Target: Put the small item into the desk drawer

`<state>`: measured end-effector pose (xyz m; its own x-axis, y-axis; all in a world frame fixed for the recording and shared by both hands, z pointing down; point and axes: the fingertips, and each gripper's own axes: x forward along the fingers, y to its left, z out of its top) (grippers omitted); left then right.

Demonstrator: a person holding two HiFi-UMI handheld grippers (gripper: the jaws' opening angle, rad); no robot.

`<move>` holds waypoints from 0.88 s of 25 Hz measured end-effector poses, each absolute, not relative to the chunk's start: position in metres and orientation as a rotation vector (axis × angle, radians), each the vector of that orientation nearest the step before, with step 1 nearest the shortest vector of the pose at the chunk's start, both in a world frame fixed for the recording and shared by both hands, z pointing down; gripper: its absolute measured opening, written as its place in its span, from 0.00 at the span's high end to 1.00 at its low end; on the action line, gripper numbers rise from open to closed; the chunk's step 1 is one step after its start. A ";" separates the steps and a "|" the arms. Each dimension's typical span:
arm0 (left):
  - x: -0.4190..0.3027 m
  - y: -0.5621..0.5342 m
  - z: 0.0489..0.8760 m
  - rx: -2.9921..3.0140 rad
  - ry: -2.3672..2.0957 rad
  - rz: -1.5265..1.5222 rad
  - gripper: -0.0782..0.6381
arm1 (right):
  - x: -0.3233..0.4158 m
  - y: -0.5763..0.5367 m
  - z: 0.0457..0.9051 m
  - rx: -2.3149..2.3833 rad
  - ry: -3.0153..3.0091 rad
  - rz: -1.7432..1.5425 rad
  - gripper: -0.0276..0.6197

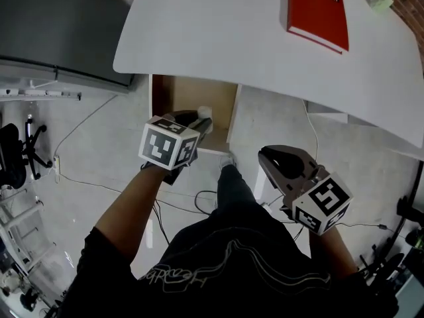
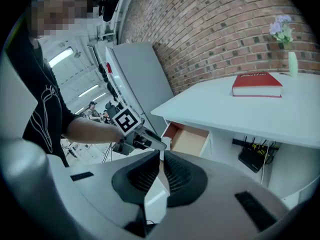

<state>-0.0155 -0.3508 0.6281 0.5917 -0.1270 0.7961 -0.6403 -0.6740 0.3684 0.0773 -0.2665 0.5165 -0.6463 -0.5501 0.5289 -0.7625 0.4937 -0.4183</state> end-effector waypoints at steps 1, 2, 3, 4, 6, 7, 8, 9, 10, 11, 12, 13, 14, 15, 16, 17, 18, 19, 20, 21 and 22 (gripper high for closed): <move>-0.017 -0.355 0.644 2.137 -0.600 1.040 0.70 | 0.079 -0.268 0.525 1.099 -2.408 0.926 0.87; -0.019 -0.358 0.658 2.109 -0.594 1.068 0.70 | 0.080 -0.268 0.533 1.092 -2.398 0.929 0.87; -0.020 -0.361 0.672 2.086 -0.586 1.093 0.70 | 0.081 -0.268 0.540 1.083 -2.386 0.925 0.87; -0.020 -0.363 0.684 2.067 -0.577 1.115 0.70 | 0.081 -0.267 0.547 1.071 -2.374 0.917 0.87; -0.022 -0.367 0.709 2.029 -0.560 1.154 0.70 | 0.080 -0.265 0.560 1.045 -2.354 0.909 0.87; -0.022 -0.368 0.721 2.008 -0.552 1.173 0.70 | 0.079 -0.264 0.566 1.036 -2.350 0.917 0.87; -0.023 -0.369 0.733 1.988 -0.542 1.192 0.70 | 0.079 -0.263 0.572 1.031 -2.347 0.932 0.87; -0.022 -0.369 0.745 1.970 -0.527 1.213 0.70 | 0.080 -0.263 0.577 1.029 -2.344 0.949 0.87; -0.021 -0.368 0.756 1.953 -0.507 1.233 0.70 | 0.081 -0.263 0.582 1.027 -2.341 0.962 0.87; -0.020 -0.366 0.766 1.936 -0.485 1.252 0.70 | 0.082 -0.262 0.586 1.019 -2.339 0.967 0.87; -0.019 -0.365 0.776 1.921 -0.469 1.268 0.70 | 0.081 -0.261 0.590 1.003 -2.340 0.963 0.87; -0.020 -0.365 0.785 1.907 -0.457 1.281 0.70 | 0.079 -0.260 0.593 0.981 -2.344 0.954 0.87; -0.021 -0.364 0.793 1.893 -0.449 1.294 0.70 | 0.077 -0.258 0.596 0.960 -2.349 0.944 0.87; -0.021 -0.365 0.802 1.878 -0.443 1.308 0.70 | 0.074 -0.256 0.599 0.941 -2.356 0.936 0.87; -0.022 -0.365 0.811 1.862 -0.438 1.323 0.70 | 0.072 -0.255 0.602 0.926 -2.361 0.933 0.87; -0.022 -0.365 0.819 1.847 -0.435 1.340 0.70 | 0.071 -0.254 0.606 0.916 -2.363 0.937 0.87; -0.022 -0.366 0.827 1.832 -0.434 1.357 0.70 | 0.070 -0.253 0.609 0.908 -2.362 0.949 0.87; -0.023 -0.366 0.834 1.819 -0.435 1.372 0.70 | 0.070 -0.252 0.612 0.903 -2.358 0.963 0.87; -0.024 -0.366 0.841 1.806 -0.433 1.386 0.70 | 0.069 -0.252 0.616 0.898 -2.356 0.975 0.87; -0.024 -0.365 0.847 1.794 -0.427 1.398 0.70 | 0.069 -0.252 0.618 0.891 -2.354 0.982 0.87; -0.024 -0.363 0.853 1.785 -0.419 1.411 0.70 | 0.069 -0.252 0.621 0.887 -2.354 0.987 0.87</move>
